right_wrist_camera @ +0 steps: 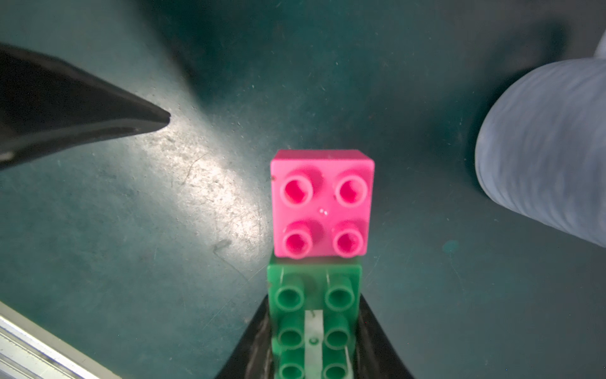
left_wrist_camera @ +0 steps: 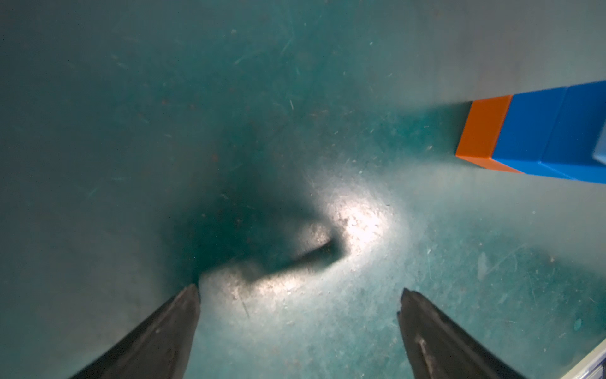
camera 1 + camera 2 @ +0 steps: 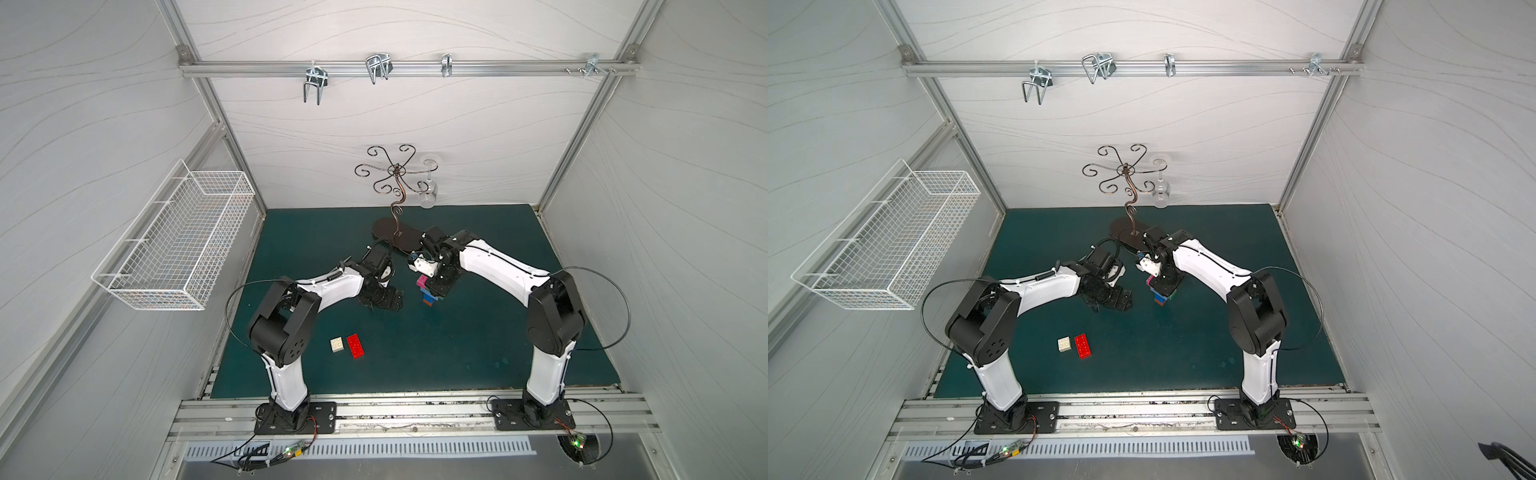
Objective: Assemble a spoon with lego
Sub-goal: Assemble the lego brick with the lego brick.
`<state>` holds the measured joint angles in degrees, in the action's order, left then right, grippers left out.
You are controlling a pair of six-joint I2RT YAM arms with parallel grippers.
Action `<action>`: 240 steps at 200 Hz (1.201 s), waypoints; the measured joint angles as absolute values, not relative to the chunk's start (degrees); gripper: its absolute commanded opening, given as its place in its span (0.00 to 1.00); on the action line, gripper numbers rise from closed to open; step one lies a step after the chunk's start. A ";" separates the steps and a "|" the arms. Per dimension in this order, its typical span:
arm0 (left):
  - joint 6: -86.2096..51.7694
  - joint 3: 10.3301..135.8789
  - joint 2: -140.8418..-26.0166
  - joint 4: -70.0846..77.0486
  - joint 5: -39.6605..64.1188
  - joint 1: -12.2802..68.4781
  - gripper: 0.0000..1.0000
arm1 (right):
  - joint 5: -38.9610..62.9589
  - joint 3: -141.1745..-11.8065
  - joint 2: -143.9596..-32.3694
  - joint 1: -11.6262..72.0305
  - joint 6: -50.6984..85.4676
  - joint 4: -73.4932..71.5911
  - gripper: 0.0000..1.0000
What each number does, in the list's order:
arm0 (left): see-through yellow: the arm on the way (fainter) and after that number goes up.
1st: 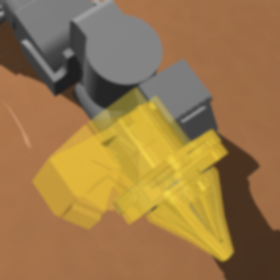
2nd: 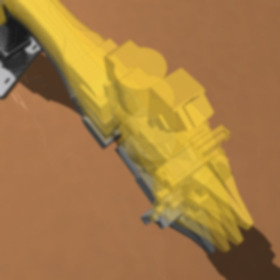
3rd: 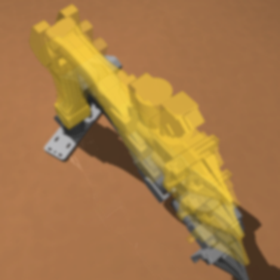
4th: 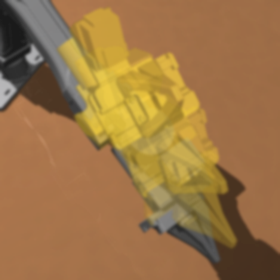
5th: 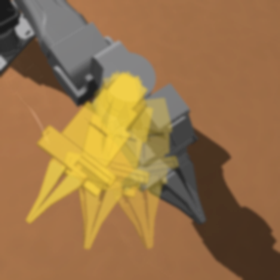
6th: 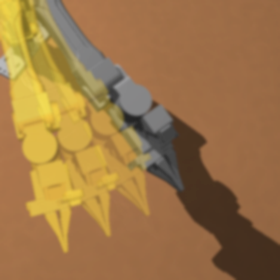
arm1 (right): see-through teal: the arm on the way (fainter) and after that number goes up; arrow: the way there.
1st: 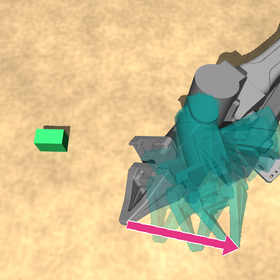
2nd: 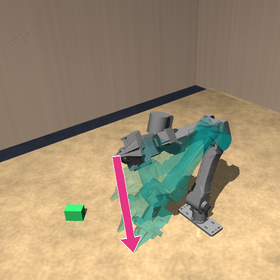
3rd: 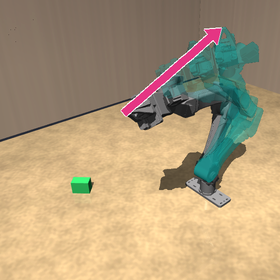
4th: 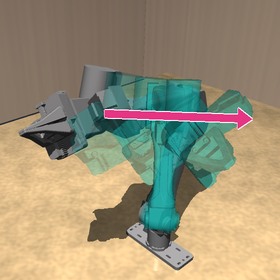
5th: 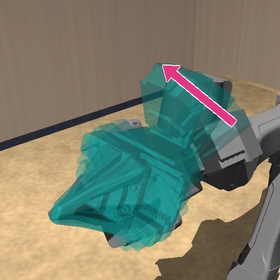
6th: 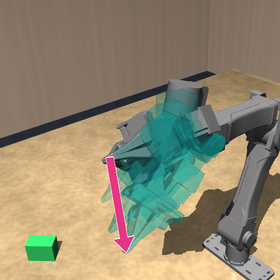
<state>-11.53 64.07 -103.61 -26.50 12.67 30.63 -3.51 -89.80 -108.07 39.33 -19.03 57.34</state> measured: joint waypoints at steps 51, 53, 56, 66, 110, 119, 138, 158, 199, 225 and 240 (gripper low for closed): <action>-11.53 64.07 -103.61 -26.50 12.67 30.63 1.00 | -3.57 -90.21 -108.75 39.11 -18.96 57.54 0.15; -11.53 64.07 -103.61 -26.50 12.67 30.63 1.00 | -3.60 -90.24 -108.77 39.11 -18.96 57.54 0.15; -11.53 64.07 -103.61 -26.50 12.67 30.63 1.00 | -3.64 -90.28 -108.81 39.11 -18.96 57.58 0.15; -11.53 64.07 -103.61 -26.50 12.67 30.63 1.00 | -3.88 -90.39 -108.92 39.20 -18.96 57.67 0.14; -11.51 64.07 -103.61 -26.50 12.64 30.63 1.00 | -4.84 -91.15 -110.15 39.94 -18.87 58.52 0.14; -11.51 64.05 -103.61 -26.50 12.64 30.63 1.00 | -4.78 -91.15 -110.17 39.94 -18.87 58.54 0.14; -11.51 64.05 -103.61 -26.52 12.64 30.63 1.00 | -4.78 -91.11 -110.15 39.94 -18.87 58.50 0.13; -11.51 64.05 -103.61 -26.52 12.64 30.63 1.00 | -4.84 -91.33 -110.34 39.94 -18.87 58.70 0.14; -11.51 64.05 -103.61 -26.52 12.67 30.63 1.00 | -4.82 -91.72 -110.48 39.94 -18.85 59.09 0.25; -11.51 64.05 -103.61 -26.52 12.64 30.48 1.00 | -4.82 -91.77 -110.30 39.94 -18.76 59.13 0.28; -11.51 64.05 -103.61 -26.52 12.64 30.48 1.00 | -4.82 -91.81 -110.24 39.94 -18.46 59.20 0.30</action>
